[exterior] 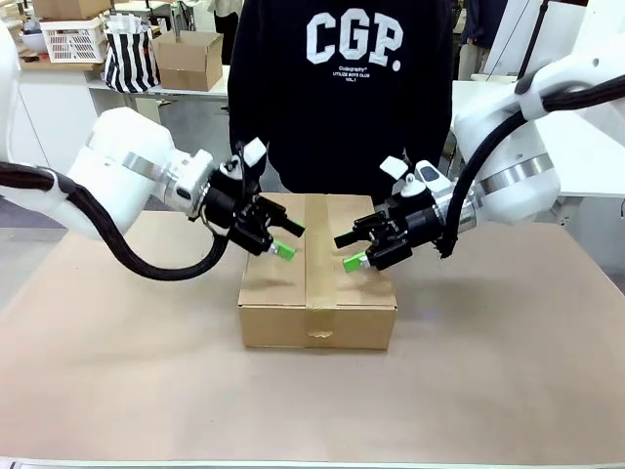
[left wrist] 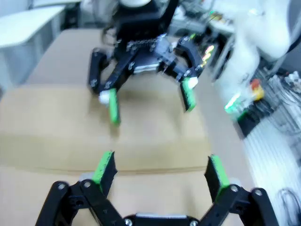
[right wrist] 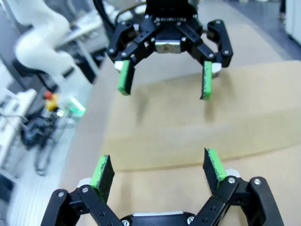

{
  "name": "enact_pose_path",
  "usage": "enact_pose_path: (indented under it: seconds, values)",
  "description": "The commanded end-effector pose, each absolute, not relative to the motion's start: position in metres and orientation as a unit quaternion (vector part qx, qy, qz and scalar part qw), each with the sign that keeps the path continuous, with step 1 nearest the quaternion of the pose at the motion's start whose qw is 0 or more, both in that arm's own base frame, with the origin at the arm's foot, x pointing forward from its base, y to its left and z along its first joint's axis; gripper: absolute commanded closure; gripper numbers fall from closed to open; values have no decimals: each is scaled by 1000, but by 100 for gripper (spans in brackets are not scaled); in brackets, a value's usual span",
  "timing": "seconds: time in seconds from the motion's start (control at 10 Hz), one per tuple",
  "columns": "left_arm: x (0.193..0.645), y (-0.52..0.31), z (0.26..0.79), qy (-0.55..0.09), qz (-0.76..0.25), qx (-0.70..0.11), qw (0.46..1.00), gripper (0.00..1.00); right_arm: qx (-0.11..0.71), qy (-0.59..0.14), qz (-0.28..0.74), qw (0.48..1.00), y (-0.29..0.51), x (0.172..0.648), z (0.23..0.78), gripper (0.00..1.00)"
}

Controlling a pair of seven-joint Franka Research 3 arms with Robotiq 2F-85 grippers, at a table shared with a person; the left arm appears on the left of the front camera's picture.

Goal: Pack the gift set into the box.
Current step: Press and hold the closed box until the human finishes sealing it.

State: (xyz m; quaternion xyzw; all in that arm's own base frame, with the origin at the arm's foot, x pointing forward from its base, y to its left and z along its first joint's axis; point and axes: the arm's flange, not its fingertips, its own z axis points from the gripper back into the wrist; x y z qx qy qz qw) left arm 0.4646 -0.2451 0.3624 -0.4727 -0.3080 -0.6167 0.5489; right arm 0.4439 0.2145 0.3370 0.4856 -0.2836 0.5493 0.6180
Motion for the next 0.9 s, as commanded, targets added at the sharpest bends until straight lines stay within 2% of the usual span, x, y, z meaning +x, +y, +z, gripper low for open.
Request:
enact_pose_path:
  seconds: [0.0, 0.2, 0.3, 0.4, 0.6, 0.7, 0.8]
  values:
    - [464, -237, 408, -296, -497, -600, 552, 0, 560, -212, 465, 653, 195, 442, 397, 0]
    - [440, -229, 435, -238, -405, -702, 536, 0, 616, -131, 356, 691, 166, 423, 434, 0]
    - [426, -219, 443, -225, -348, -744, 525, 0, 610, -116, 307, 721, 144, 417, 444, 0]
    - [413, -206, 446, -206, -299, -778, 512, 0, 626, -76, 284, 722, 116, 410, 448, 0]
    - [381, -170, 436, -144, -205, -802, 543, 0, 650, -80, 169, 737, 51, 396, 442, 0]
    - [357, -149, 416, -68, -80, -803, 587, 0, 654, -101, 98, 743, 17, 390, 436, 0]
    - [335, -132, 401, 1, -14, -821, 571, 0, 653, -127, 42, 745, -13, 381, 428, 0]
